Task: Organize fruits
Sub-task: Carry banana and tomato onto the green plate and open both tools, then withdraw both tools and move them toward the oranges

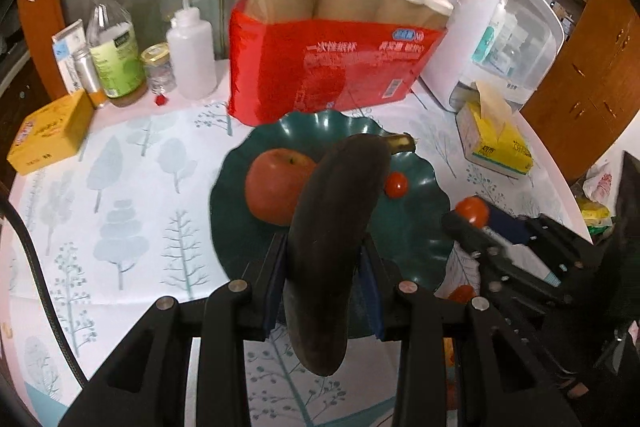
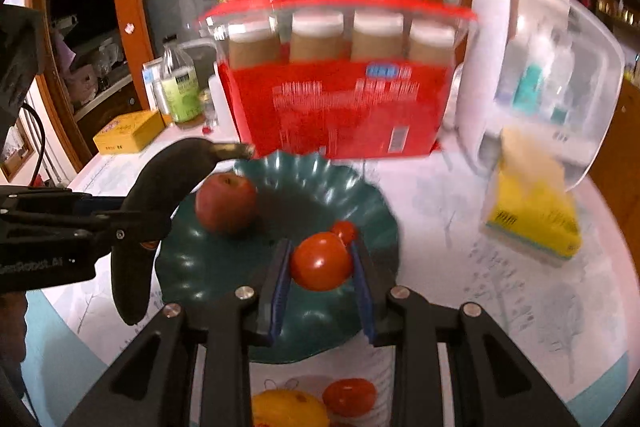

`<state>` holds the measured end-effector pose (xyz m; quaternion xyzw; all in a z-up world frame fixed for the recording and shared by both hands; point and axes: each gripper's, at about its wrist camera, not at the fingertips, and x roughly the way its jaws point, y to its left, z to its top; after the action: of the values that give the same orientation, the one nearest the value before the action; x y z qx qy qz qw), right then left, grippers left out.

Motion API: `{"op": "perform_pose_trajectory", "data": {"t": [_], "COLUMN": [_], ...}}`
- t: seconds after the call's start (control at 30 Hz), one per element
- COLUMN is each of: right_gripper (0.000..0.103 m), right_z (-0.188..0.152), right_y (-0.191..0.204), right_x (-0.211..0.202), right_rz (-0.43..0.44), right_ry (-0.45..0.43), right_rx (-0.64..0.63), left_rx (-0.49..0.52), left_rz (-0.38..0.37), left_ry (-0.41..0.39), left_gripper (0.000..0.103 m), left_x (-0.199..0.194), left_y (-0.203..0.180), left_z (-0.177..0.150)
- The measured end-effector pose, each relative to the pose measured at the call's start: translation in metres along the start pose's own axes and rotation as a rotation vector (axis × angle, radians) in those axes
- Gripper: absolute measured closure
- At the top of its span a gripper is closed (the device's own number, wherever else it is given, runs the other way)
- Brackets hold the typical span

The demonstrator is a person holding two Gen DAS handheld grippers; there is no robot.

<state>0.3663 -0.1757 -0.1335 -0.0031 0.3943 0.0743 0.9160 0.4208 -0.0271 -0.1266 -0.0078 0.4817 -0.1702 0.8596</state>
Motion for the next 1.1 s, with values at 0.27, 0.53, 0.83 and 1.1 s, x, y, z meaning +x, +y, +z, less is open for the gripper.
{"op": "perform_pose_trajectory", "data": {"t": [0.27, 0.53, 0.83, 1.1], "right_gripper": [0.073, 0.054, 0.049, 0.046], "right_z": [-0.008, -0.013, -0.004, -0.024], "right_y": [-0.002, -0.005, 0.001, 0.022], "right_x": [0.030, 0.030, -0.012, -0.079], "right_rz": [0.047, 0.055, 0.053, 0.058], "right_ry": [0.053, 0.074, 0.064, 0.063], "right_rx": [0.032, 0.116, 0.183, 0.191], "left_rx": [-0.013, -0.038, -0.108, -0.169], "left_rz": [-0.004, -0.007, 0.024, 0.043], "left_ry": [0.042, 0.036, 0.020, 0.013], "left_gripper": [0.070, 0.031, 0.023, 0.020], "left_x": [0.031, 0.023, -0.036, -0.110], "left_y": [0.001, 0.006, 0.019, 0.029], "left_z": [-0.006, -0.005, -0.021, -0.075]}}
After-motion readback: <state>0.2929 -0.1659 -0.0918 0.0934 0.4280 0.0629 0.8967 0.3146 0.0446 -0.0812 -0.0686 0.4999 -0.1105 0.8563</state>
